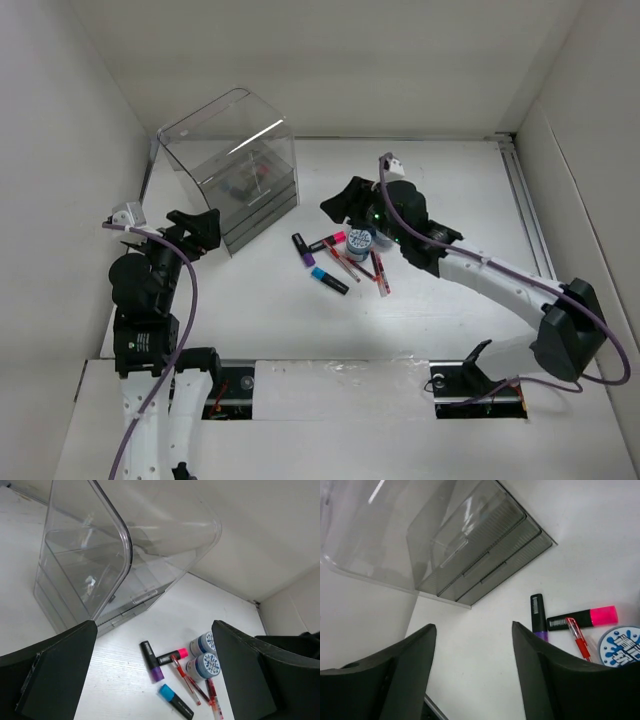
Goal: Sort the stationery into containers
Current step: Open the drawer
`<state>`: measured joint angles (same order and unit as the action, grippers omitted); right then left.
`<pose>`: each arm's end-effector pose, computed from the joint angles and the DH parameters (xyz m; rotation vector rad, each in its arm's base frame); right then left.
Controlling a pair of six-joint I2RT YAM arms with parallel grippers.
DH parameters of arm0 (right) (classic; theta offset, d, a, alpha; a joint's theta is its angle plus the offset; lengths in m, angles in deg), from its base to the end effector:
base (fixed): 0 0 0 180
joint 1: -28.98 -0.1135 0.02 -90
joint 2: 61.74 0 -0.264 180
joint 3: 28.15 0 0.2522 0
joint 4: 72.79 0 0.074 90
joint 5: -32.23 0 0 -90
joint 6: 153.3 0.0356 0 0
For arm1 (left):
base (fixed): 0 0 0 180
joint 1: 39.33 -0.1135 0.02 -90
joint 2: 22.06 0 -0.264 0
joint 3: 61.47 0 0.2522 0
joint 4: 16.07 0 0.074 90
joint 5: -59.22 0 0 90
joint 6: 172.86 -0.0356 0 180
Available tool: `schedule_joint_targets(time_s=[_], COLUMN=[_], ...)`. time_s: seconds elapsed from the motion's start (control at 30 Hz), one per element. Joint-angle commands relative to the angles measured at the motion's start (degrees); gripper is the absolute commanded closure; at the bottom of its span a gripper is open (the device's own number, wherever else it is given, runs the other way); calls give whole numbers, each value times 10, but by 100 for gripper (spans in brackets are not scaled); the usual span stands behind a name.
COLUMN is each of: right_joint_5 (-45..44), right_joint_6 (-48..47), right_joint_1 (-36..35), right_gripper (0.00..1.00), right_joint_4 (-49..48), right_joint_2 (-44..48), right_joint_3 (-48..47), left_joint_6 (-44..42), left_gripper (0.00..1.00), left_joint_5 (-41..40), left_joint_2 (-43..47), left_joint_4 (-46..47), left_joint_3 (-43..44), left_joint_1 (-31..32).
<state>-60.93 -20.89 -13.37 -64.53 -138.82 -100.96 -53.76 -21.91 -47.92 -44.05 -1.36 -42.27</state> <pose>0.2374 0.2137 0.3283 0.0432 1.9053 0.9913 0.0996 -0.0004 0.3825 -0.2845 1.4535 -0.4841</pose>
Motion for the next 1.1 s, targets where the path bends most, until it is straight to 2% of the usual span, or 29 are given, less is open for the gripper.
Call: schedule_joint_targets(time_s=[0.0, 0.07, 0.13, 0.17, 0.2, 0.27, 0.33, 0.4, 0.43, 0.47, 0.5, 0.53, 0.63, 0.9, 0.97, 1.07], right_joint_5=[26, 43, 63, 68, 74, 90, 114, 129, 139, 145, 155, 182, 218, 283, 294, 294], right_joint_6=[31, 50, 61, 66, 75, 91, 91, 110, 123, 123, 140, 148, 173, 191, 191, 191], right_joint_1=[-1, -1, -1, -1, -1, -1, 6, 13, 19, 26, 26, 36, 43, 37, 37, 37], right_gripper=[31, 45, 62, 79, 86, 100, 100, 100, 96, 96, 80, 73, 62, 59, 64, 64], right_joint_4=[-48, -62, -81, -89, -96, -116, -136, -162, -192, -204, -211, -217, -231, -264, -264, -264], right_joint_2=[-48, -87, -124, -136, -148, -181, -200, -222, -237, -246, -257, -271, -321, -409, -433, -446], right_joint_3=[-31, -45, -67, -74, -81, -100, -109, -117, -117, -123, -130, -139, -180, -250, -277, -295], left_joint_6=[-7, -7, -12, -12, -12, -7, -2, 3, 3, 3, 10, 10, 16, 32, 32, 27], left_gripper=[0, 2, 12, 18, 36, 50, 66, 76, 77, 77, 77, 77, 74, 74, 74, 74], left_joint_5=[17, 11, 5, 5, 5, 5, 0, 0, 0, 0, -7, -21, -32, -3, 2, 8], left_joint_2=[3, 9, 9, 9, 9, 9, 9, 2, 2, 2, 2, -3, -3, -15, -15, -15], left_joint_4=[38, 29, 29, 36, 36, 44, 58, 64, 64, 64, 64, 64, 64, 82, 82, 82], left_joint_3=[-1, -1, -9, -14, -21, -41, -46, -52, -52, -52, -52, -52, -52, -63, -63, -57], left_joint_1=[3, 3, 3, 3, 3, 3, 3, 3, 3, 3, 3, 3, 3, 3, 3, 3])
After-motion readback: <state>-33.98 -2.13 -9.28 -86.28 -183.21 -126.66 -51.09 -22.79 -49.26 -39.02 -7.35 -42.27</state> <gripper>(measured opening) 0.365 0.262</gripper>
